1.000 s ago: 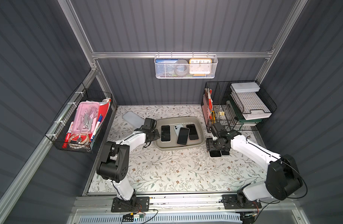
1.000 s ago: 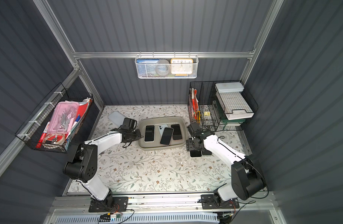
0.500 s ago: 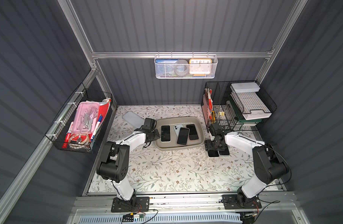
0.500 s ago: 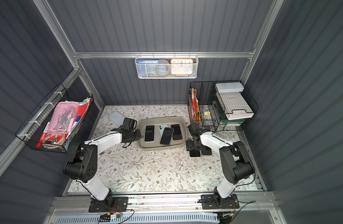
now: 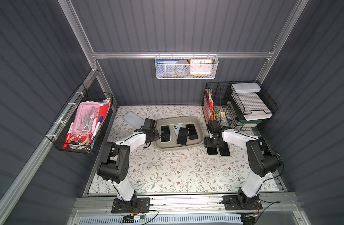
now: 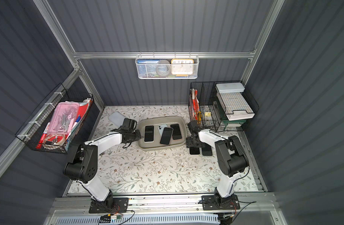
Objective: Take the phone out of the storage box
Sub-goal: Place the phone at the center of the board, then move the storage box to the center of the board.
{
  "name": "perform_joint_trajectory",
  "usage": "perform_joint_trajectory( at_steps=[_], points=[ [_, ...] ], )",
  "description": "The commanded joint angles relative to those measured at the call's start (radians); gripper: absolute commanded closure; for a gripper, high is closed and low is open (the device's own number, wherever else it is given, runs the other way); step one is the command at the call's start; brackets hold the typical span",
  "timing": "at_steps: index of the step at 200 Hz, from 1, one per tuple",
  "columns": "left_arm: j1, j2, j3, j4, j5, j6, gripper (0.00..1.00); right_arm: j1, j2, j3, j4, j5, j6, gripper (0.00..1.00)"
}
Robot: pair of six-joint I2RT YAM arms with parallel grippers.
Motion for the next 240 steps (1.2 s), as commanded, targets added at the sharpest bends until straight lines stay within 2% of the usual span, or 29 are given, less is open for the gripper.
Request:
perform_joint_trajectory(
  at_steps=[1, 28, 32, 36, 77, 92, 109, 145, 186, 208, 240],
  points=[
    [0.016, 0.029, -0.002, -0.011, -0.052, 0.000, 1.00, 0.000, 0.005, 0.034, 0.009, 0.006, 0.002, 0.22],
    [0.015, 0.031, -0.002, -0.012, -0.057, 0.000, 1.00, 0.001, -0.039, 0.022, -0.012, 0.003, 0.007, 0.13],
    [0.016, 0.032, -0.001, -0.011, -0.055, 0.000, 1.00, 0.000, -0.049, 0.018, -0.017, 0.003, 0.008, 0.03],
    [0.016, 0.033, -0.002, -0.011, -0.056, 0.000, 1.00, 0.000, -0.065, 0.015, -0.021, 0.003, 0.008, 0.01],
    [0.016, 0.043, -0.001, -0.010, -0.048, 0.000, 1.00, 0.021, -0.308, -0.039, -0.051, -0.035, 0.028, 0.01],
    [0.016, 0.046, -0.001, -0.007, -0.040, 0.000, 1.00, 0.057, -0.384, -0.038, -0.047, -0.058, 0.053, 0.01],
    [0.016, 0.045, -0.006, -0.004, -0.035, 0.000, 1.00, 0.124, -0.411, -0.013, -0.034, -0.021, 0.085, 0.01],
    [0.012, -0.005, -0.069, 0.029, -0.026, 0.000, 1.00, 0.262, -0.264, 0.167, -0.104, 0.048, 0.148, 0.01],
    [0.009, -0.096, -0.202, 0.031, -0.023, -0.077, 1.00, 0.365, -0.039, 0.320, -0.157, 0.146, 0.247, 0.01],
    [0.001, -0.217, -0.273, 0.018, -0.006, -0.154, 1.00, 0.382, 0.034, 0.345, -0.142, 0.151, 0.314, 0.01],
    [-0.017, -0.431, -0.363, -0.008, 0.008, -0.257, 1.00, 0.406, 0.107, 0.394, -0.127, 0.127, 0.333, 0.01]
  ],
)
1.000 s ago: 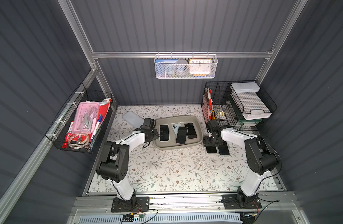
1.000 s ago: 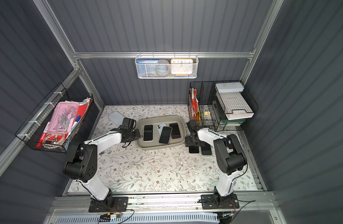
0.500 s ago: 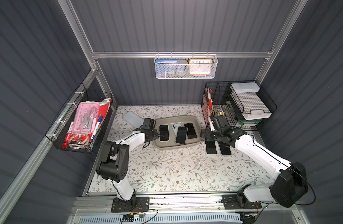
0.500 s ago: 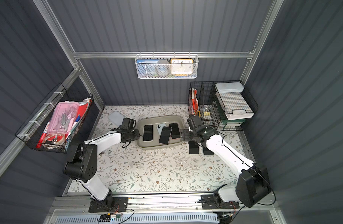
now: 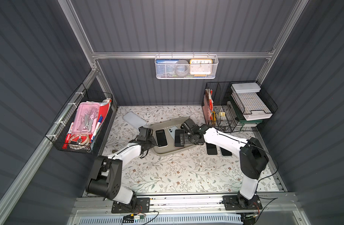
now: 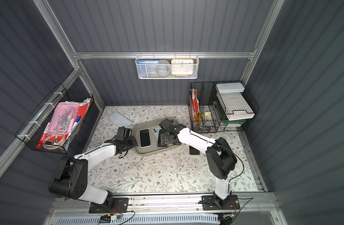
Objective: Take the phone out of the storage box
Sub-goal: Move the storage box to the center of the board, then pick up the phone from the storage box.
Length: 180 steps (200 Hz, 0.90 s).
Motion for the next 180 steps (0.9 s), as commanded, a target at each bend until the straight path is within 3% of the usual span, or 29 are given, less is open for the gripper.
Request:
perform_joint_trajectory(
  at_steps=[1, 28, 90, 101, 160, 180],
  points=[
    [-0.014, -0.142, -0.046, -0.085, 0.019, -0.083, 1.00, 0.016, 0.033, 0.067, -0.019, 0.014, 0.053, 0.01],
    [-0.016, -0.219, -0.066, -0.136, 0.018, -0.092, 1.00, 0.045, 0.071, 0.112, -0.024, -0.011, 0.062, 0.01],
    [-0.031, -0.222, -0.122, -0.107, 0.059, -0.109, 1.00, 0.107, 0.129, 0.121, 0.027, -0.009, 0.131, 0.01],
    [-0.032, -0.221, -0.121, -0.108, 0.060, -0.104, 0.94, 0.109, 0.136, 0.122, 0.029, -0.007, 0.136, 0.01],
    [-0.032, -0.228, -0.072, -0.150, -0.005, -0.067, 0.29, 0.114, 0.162, 0.149, 0.016, 0.006, 0.137, 0.01],
    [-0.032, -0.157, -0.010, -0.181, -0.057, -0.046, 0.19, 0.112, 0.166, 0.161, 0.017, 0.003, 0.132, 0.01]
  ],
)
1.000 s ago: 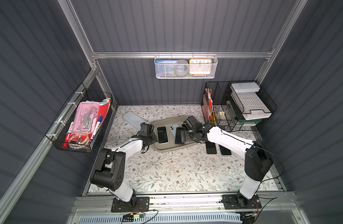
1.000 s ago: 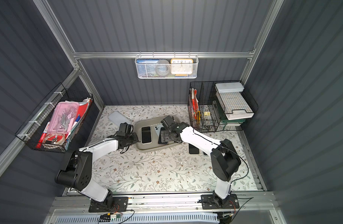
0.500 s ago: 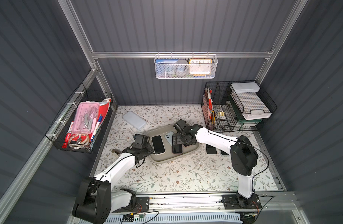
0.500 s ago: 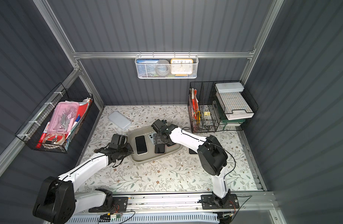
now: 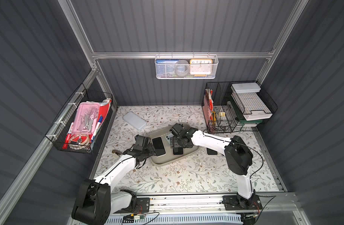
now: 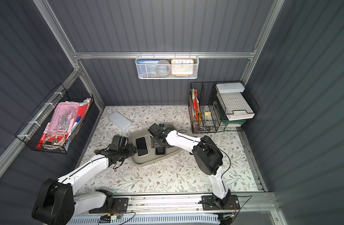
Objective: Take the phone out of the storage box
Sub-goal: Pick up the phone from the storage box.
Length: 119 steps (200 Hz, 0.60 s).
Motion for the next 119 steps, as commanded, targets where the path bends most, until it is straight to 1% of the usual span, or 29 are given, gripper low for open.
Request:
perform_joint_trajectory(
  at_steps=[1, 24, 57, 104, 119],
  points=[
    [-0.004, 0.057, 0.082, -0.040, -0.062, 0.033, 0.19, 0.002, 0.011, 0.033, -0.013, 0.018, 0.006, 0.01],
    [-0.004, 0.166, 0.158, -0.049, -0.096, 0.084, 0.19, 0.001, 0.010, 0.050, -0.027, 0.026, -0.005, 0.01],
    [0.007, 0.234, 0.205, -0.017, -0.162, 0.134, 0.19, -0.001, 0.001, 0.057, -0.048, 0.025, -0.020, 0.01],
    [0.088, 0.337, 0.246, 0.014, -0.134, 0.228, 0.21, -0.005, 0.022, 0.071, -0.043, 0.020, -0.038, 0.01],
    [0.099, 0.349, 0.239, 0.033, -0.114, 0.238, 0.23, -0.006, 0.042, 0.090, -0.047, 0.005, -0.042, 0.05]
  ],
)
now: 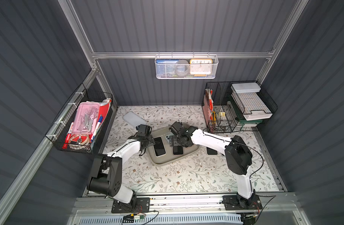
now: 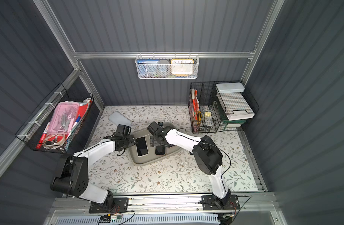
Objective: Take the phone out of the storage box
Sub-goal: Pick up the phone from the storage box.
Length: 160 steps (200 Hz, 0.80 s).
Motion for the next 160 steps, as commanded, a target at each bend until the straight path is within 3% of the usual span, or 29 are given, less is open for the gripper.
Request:
perform_joint_trajectory(
  at_steps=[1, 20, 42, 58, 103, 160],
  points=[
    [0.021, 0.020, 0.009, 0.021, 0.015, 0.062, 0.24, -0.005, 0.039, 0.046, -0.022, -0.003, -0.019, 0.05],
    [0.022, 0.022, -0.009, 0.052, 0.031, 0.063, 0.27, -0.005, 0.076, 0.091, -0.046, -0.005, -0.024, 0.10],
    [0.023, 0.022, -0.017, 0.065, 0.034, 0.069, 0.32, -0.004, 0.120, 0.132, -0.067, 0.009, -0.021, 0.08],
    [0.023, 0.019, -0.019, 0.068, 0.032, 0.074, 0.32, -0.004, 0.147, 0.160, -0.095, 0.036, -0.011, 0.01],
    [0.023, 0.021, -0.027, 0.099, 0.048, 0.077, 0.33, -0.002, 0.188, 0.190, -0.131, 0.095, 0.007, 0.01],
    [0.023, 0.032, -0.027, 0.115, 0.060, 0.079, 0.33, -0.001, 0.227, 0.200, -0.126, 0.061, 0.010, 0.05]
  ],
)
